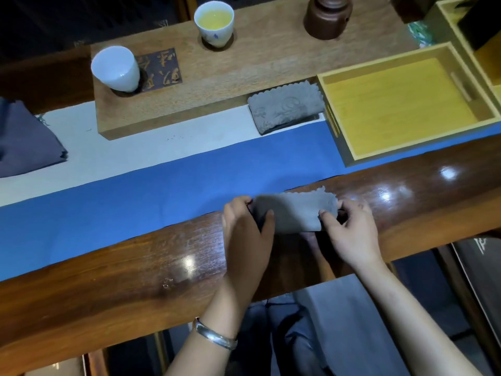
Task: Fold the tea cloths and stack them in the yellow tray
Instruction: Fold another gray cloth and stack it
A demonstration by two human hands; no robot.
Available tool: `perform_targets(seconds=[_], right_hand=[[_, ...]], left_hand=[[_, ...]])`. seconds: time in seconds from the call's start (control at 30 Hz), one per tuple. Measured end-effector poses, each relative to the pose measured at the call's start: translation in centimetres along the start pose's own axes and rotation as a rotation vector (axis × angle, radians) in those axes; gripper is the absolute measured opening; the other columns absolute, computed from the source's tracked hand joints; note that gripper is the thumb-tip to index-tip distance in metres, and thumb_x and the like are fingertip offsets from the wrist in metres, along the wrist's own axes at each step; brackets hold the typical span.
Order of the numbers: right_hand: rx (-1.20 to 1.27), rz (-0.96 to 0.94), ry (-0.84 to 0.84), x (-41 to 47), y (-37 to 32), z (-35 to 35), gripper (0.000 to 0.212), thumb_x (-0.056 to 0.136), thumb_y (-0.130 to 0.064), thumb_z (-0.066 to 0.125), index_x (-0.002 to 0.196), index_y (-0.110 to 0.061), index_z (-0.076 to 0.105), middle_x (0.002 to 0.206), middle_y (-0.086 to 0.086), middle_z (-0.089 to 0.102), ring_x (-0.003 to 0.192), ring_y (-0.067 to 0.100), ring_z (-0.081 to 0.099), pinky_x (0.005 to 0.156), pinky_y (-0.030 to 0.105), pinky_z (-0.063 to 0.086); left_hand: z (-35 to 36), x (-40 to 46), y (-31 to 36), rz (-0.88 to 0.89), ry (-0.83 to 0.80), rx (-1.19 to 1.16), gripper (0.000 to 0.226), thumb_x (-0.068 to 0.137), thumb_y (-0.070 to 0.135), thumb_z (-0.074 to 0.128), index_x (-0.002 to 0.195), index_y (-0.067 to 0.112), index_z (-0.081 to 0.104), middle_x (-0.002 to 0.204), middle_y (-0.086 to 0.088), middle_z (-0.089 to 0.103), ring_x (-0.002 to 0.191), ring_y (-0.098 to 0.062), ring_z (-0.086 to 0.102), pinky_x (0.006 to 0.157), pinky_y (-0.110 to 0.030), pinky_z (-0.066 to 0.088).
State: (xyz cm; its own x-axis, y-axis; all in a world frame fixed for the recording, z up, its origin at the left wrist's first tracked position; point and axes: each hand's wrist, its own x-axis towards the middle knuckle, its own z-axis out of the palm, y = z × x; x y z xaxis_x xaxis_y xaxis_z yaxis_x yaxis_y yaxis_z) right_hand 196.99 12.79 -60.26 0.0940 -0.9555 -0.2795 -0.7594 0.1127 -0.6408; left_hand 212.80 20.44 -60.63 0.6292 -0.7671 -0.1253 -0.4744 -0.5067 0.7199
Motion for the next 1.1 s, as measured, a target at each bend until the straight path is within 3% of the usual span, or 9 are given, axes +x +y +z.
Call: perform_targets(seconds=[0.07,0.2,0.33,0.47,0.53,0.63,0.77,0.9,1.1], right_hand=[[-0.038,-0.025,0.008,0.1,-0.1,0.2,0.018,0.084,-0.022,0.063,0.078,-0.008,0.054,0.082,-0.001,0.043,0.078,0.014,0.045,0.053,0.02,0.025],[-0.027,-0.001,-0.027,0.6,0.1,0.3,0.015,0.083,-0.021,0.064,0.084,-0.015,0.051,0.089,0.005,0.054,0.067,0.012,0.047,0.054,0.02,0.028],[0.092,0.045,-0.044,0.7,0.2,-0.1,0.021,0.081,-0.019,0.066,0.095,-0.016,0.051,0.089,0.0,0.061,0.068,0.014,0.055,0.056,0.024,0.035],[0.368,0.185,-0.096,1.1,0.0,-1.0,0.02,0.082,-0.024,0.07,0.098,-0.02,0.058,0.092,-0.002,0.065,0.08,0.015,0.062,0.075,0.029,0.048],[0.466,0.253,-0.128,1.6,0.0,-1.8,0.022,0.084,-0.032,0.069,0.1,-0.02,0.061,0.101,0.007,0.067,0.093,0.021,0.064,0.086,0.034,0.049],[0.679,0.356,-0.327,2.7,-0.7,-3.0,0.038,0.085,-0.045,0.063,0.112,-0.019,0.063,0.113,0.012,0.07,0.103,0.025,0.067,0.092,0.037,0.052],[1.143,0.512,-0.661,3.8,-2.9,-4.5,0.049,0.077,-0.051,0.064,0.116,-0.022,0.065,0.111,0.019,0.07,0.099,0.035,0.069,0.077,0.036,0.06],[1.256,0.399,-0.496,6.3,-5.6,-6.0,0.036,0.077,-0.026,0.068,0.111,-0.013,0.067,0.107,0.011,0.072,0.094,0.021,0.07,0.08,0.031,0.058],[0.816,0.16,-0.316,12.6,-10.1,-7.0,0.006,0.087,-0.016,0.065,0.081,-0.014,0.066,0.075,-0.001,0.071,0.068,0.008,0.067,0.054,0.017,0.053]], left_hand=[[0.2,0.2,0.2,-0.061,-0.044,-0.057,0.032,0.085,0.026,0.068,0.11,0.013,0.052,0.103,-0.001,0.056,0.099,-0.021,0.055,0.084,-0.031,0.045],[0.4,0.7,0.8,-0.247,-0.174,-0.153,0.026,0.084,0.034,0.068,0.1,0.02,0.053,0.088,0.014,0.056,0.087,-0.013,0.056,0.064,-0.019,0.042],[0.3,1.3,1.7,-0.367,-0.317,-0.432,0.028,0.081,0.026,0.073,0.105,0.015,0.066,0.097,-0.001,0.071,0.092,-0.018,0.067,0.079,-0.037,0.055],[-0.5,1.9,2.8,-0.328,-0.36,-0.681,0.017,0.075,0.028,0.075,0.09,0.02,0.072,0.089,0.003,0.076,0.083,-0.011,0.071,0.068,-0.024,0.053],[-0.8,2.6,3.4,-0.333,-0.367,-0.77,0.021,0.073,0.029,0.074,0.092,0.018,0.073,0.092,0.0,0.076,0.087,-0.015,0.071,0.075,-0.03,0.055],[-1.5,4.0,4.9,-0.362,-0.425,-0.916,0.021,0.075,0.022,0.073,0.093,0.012,0.072,0.098,-0.009,0.075,0.092,-0.021,0.069,0.085,-0.039,0.053],[-2.8,5.8,7.4,-0.313,-0.547,-1.048,0.011,0.087,0.009,0.062,0.094,0.007,0.071,0.091,-0.006,0.074,0.084,-0.013,0.069,0.073,-0.023,0.055],[-4.2,8.6,9.3,-0.248,-0.586,-0.939,0.019,0.092,0.011,0.057,0.105,0.006,0.069,0.096,-0.006,0.073,0.086,-0.014,0.068,0.072,-0.022,0.056],[-3.0,14.6,9.9,-0.299,-0.333,-0.679,0.023,0.084,0.025,0.071,0.082,0.012,0.052,0.079,-0.008,0.049,0.071,-0.021,0.047,0.067,-0.033,0.039]])
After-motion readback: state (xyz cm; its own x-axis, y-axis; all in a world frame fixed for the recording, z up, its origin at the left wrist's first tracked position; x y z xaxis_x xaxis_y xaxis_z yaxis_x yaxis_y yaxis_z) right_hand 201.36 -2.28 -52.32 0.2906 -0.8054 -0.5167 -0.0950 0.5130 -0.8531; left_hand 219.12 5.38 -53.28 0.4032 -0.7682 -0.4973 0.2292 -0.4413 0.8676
